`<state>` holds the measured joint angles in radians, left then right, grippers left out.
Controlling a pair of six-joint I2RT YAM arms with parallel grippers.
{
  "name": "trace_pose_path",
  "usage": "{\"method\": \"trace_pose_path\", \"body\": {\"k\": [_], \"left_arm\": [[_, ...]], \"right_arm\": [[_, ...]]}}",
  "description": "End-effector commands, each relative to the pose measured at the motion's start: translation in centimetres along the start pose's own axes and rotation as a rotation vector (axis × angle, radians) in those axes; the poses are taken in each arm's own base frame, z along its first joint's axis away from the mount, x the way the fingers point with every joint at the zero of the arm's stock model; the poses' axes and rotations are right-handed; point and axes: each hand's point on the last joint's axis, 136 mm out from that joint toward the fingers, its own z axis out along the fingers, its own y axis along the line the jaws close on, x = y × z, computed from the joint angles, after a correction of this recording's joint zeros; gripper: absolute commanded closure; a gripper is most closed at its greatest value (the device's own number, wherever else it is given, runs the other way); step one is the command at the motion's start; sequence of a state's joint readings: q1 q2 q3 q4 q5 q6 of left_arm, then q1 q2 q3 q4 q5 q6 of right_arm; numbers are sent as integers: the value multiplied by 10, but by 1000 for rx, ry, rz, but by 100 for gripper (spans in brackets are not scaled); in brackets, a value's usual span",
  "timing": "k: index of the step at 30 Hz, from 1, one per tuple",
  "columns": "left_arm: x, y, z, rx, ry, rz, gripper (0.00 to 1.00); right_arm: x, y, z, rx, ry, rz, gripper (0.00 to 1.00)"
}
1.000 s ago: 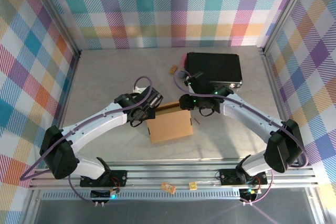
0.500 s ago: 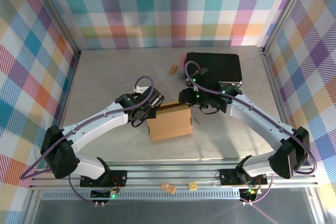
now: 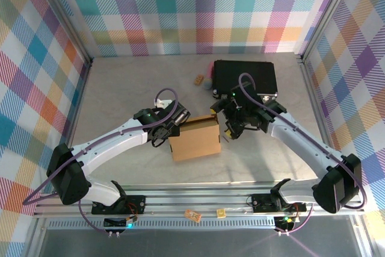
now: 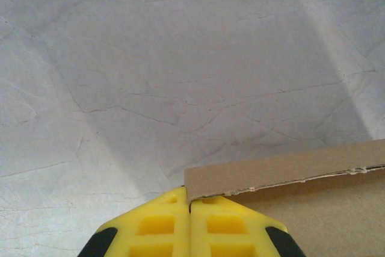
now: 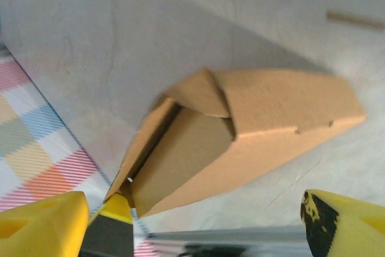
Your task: Fold the paper box
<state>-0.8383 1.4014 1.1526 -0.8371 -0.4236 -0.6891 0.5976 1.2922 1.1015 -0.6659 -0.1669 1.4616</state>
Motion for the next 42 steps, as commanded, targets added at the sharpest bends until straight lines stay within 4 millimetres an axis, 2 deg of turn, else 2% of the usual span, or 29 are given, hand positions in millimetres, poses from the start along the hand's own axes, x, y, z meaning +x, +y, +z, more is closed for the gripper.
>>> {"method": "trace_pose_path", "body": {"k": [1,6,11,15,19,23,29,34,42], "left_arm": [[-10,-1,-9,-18,-38,-6,100],[-14,-1,-11,-22,-53,-8,100],[-15,-4,-11,-18,-54,-4,100],[-16,-3,-11,-22,-57,-5,100],[-16,-3,-11,-25,-57,-2,100],[-16,-2,-12,-21,-64,-3,100],[-16,-3,-15,-2,-73,-6,100],[-18,-5,-22,34,-87,-12,100],[-18,-16,-32,120,-83,-23,81]], "right_arm": [[12,12,11,-79,154,275,8],[6,18,19,-112,188,345,7],[-5,26,26,-153,187,343,6],[-7,22,35,-142,209,347,7],[-10,15,50,-138,221,346,13],[-15,12,59,-145,222,335,24],[-17,4,61,-138,205,322,39],[-16,-6,62,-121,205,323,44],[-18,-13,61,-114,192,318,54]]}}
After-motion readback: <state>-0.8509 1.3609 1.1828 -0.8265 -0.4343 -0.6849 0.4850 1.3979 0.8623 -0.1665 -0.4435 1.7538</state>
